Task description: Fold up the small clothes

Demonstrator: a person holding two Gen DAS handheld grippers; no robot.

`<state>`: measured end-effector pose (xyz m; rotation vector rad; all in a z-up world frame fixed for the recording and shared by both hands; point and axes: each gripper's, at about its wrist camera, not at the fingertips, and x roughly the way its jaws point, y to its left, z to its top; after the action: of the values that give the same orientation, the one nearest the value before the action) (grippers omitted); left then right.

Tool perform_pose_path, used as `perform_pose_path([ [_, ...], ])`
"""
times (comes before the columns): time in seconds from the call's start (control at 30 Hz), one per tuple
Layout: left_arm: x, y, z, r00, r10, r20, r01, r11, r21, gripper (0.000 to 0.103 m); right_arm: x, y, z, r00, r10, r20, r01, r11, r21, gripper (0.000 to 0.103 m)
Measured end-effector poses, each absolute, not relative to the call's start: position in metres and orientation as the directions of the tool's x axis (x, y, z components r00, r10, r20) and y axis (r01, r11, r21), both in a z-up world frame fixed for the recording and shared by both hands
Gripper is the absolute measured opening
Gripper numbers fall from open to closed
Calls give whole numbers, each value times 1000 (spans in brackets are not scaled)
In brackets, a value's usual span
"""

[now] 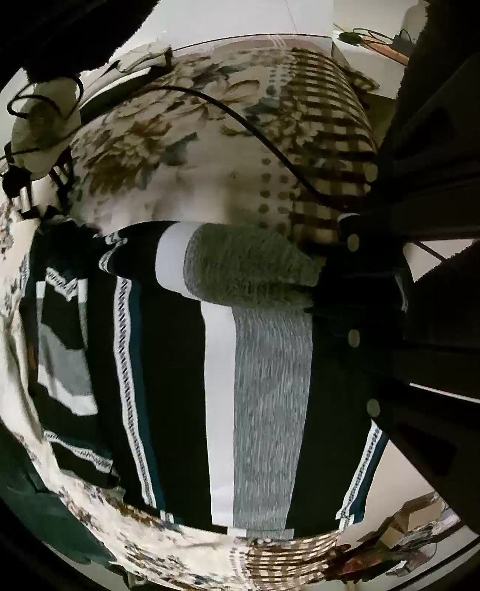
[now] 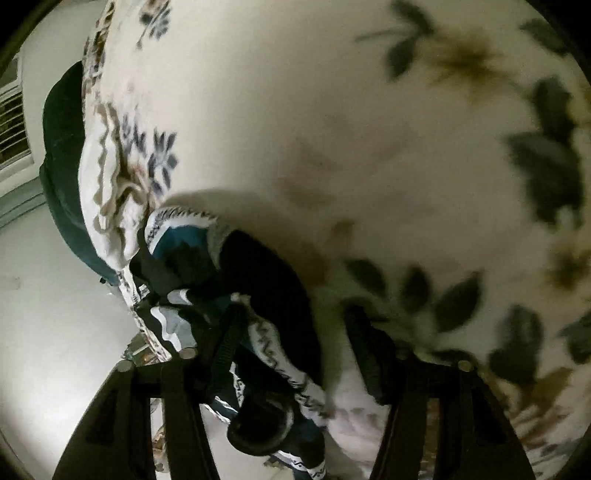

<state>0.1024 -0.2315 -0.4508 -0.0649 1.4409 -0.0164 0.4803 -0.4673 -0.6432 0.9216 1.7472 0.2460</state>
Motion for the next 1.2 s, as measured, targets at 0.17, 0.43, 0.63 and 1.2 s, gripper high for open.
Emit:
perform_pose_path([
  [0.17,100,-206,-434,153,-94,-984,-70,992,-105,8,480,-444,-604,-71,615,-785,428,730,533,8],
  [0.43,99,-129,-394,245,-144,-959,-192,962,-194,8,505,-367,-500,-89,506,-858,282,839,465,8],
  [0.63,83,-25,-400,278,-152,-948,-377,891,-253,7,527,-238,-447,-129,405,-905,144,911,387,8],
  [1.2,28,152,-530,166,-210,-964,-596,757,-267,11,542,94,-513,-141,52,-989,-138,988,72,8],
])
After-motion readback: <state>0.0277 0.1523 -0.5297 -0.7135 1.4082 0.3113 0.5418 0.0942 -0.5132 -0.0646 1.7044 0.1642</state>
